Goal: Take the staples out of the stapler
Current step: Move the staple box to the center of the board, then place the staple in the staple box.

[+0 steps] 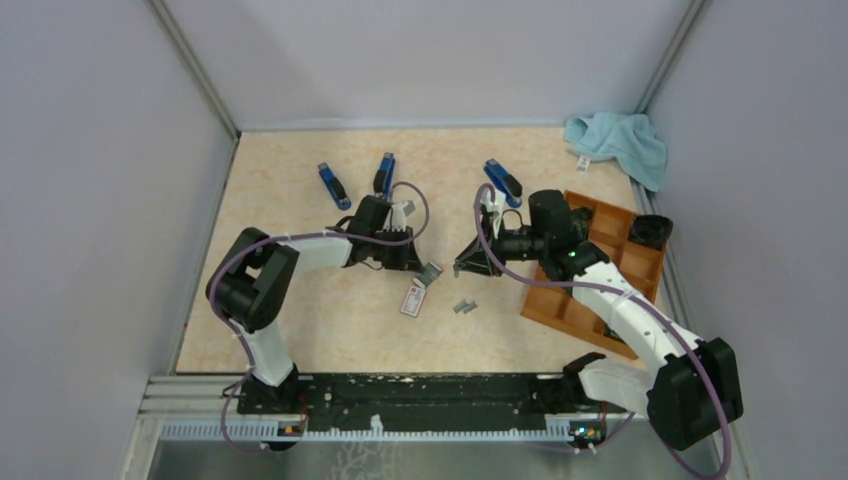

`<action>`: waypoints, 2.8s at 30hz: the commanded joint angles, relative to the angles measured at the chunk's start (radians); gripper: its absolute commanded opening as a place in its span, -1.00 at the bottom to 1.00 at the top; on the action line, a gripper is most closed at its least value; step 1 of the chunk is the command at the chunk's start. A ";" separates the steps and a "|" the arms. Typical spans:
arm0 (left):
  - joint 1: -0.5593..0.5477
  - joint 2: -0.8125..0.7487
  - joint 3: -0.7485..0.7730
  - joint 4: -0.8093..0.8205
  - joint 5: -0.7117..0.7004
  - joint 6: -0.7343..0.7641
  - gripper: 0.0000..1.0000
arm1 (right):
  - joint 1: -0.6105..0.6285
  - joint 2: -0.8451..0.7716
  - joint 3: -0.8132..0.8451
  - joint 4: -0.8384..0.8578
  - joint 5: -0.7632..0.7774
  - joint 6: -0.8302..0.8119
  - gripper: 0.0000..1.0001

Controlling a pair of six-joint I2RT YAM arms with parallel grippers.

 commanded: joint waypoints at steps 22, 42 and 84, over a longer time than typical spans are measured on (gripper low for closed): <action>0.001 -0.514 -0.275 0.283 -0.056 0.013 -0.34 | 0.001 -0.008 0.041 -0.011 0.051 -0.083 -0.84; 0.009 -0.874 -0.655 0.371 -0.352 -0.070 -0.19 | 0.052 0.017 0.078 -0.051 0.210 -0.161 -0.84; 0.007 -0.511 -0.924 1.306 -0.430 -0.161 0.28 | 0.340 0.575 0.300 0.002 0.614 -0.138 -0.81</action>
